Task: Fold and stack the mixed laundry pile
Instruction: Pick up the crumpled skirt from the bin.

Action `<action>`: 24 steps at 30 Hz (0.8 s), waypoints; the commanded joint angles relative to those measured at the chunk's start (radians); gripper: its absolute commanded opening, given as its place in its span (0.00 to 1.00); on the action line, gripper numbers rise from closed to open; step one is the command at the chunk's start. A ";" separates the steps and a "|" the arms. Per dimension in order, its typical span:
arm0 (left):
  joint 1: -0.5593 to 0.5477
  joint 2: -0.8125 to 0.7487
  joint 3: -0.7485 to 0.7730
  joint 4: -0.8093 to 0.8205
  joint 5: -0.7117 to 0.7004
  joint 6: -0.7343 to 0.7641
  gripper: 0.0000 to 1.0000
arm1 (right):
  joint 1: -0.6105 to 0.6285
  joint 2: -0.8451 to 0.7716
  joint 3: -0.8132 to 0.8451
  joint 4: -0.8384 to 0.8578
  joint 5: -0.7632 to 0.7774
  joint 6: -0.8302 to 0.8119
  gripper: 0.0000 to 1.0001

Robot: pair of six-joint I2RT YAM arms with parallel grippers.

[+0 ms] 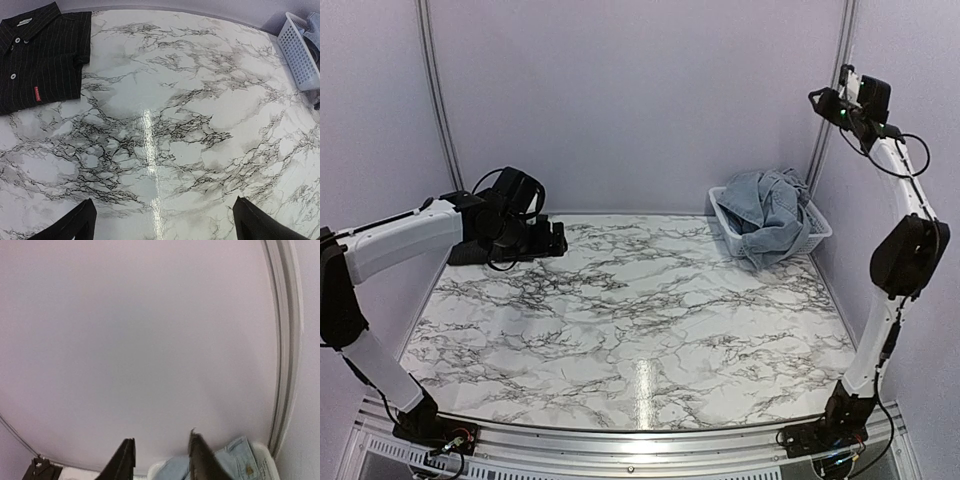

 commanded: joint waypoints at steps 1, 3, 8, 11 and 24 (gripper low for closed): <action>0.006 -0.046 -0.021 0.008 -0.014 -0.008 0.99 | 0.031 -0.177 -0.354 -0.125 0.077 -0.085 0.53; 0.006 -0.045 -0.027 0.008 -0.012 -0.006 0.99 | 0.021 -0.309 -0.570 -0.059 0.116 -0.093 0.63; 0.008 -0.038 -0.028 0.010 0.002 -0.001 0.99 | -0.031 -0.428 -0.853 -0.081 0.131 -0.122 0.62; 0.008 -0.025 -0.020 0.010 0.013 0.004 0.99 | -0.040 -0.422 -0.935 -0.064 0.187 -0.127 0.61; 0.009 -0.018 -0.005 0.009 0.008 0.006 0.99 | -0.053 -0.105 -0.687 -0.047 0.258 -0.166 0.57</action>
